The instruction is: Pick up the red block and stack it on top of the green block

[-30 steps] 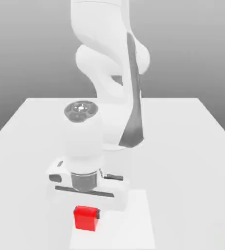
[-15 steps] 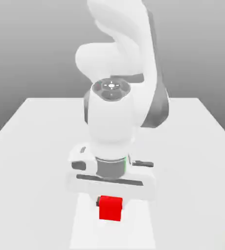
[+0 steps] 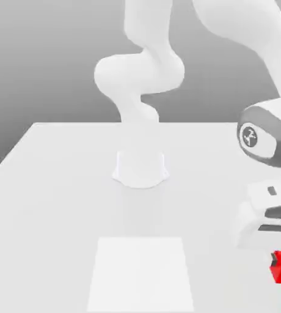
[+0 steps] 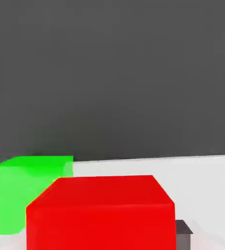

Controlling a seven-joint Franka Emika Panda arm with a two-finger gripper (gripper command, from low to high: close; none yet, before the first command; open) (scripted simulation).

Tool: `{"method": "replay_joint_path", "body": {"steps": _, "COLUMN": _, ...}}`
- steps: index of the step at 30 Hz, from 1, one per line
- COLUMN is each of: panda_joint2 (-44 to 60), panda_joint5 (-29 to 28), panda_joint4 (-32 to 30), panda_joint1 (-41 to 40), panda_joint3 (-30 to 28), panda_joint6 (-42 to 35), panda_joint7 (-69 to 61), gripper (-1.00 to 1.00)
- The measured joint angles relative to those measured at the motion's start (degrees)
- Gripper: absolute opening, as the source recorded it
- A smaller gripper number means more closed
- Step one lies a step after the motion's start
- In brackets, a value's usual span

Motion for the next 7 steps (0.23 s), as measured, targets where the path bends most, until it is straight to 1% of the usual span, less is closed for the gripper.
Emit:
{"method": "replay_joint_path", "body": {"steps": 3, "panda_joint2": 5.27, "panda_joint5": -1.31, "panda_joint4": 1.06, "panda_joint1": 1.57, "panda_joint3": -0.88, "panda_joint6": 4.52, "panda_joint7": 1.86, "gripper": -1.00}}
{"method": "replay_joint_path", "body": {"steps": 4, "panda_joint2": 6.62, "panda_joint5": -1.69, "panda_joint4": 1.19, "panda_joint1": 1.86, "panda_joint3": -1.15, "panda_joint6": 5.74, "panda_joint7": 2.18, "gripper": 1.00}}
{"method": "replay_joint_path", "body": {"steps": 7, "panda_joint2": 6.62, "panda_joint5": -1.69, "panda_joint4": 1.19, "panda_joint1": 1.86, "panda_joint3": -1.15, "panda_joint6": 5.74, "panda_joint7": 2.18, "gripper": 1.00}}
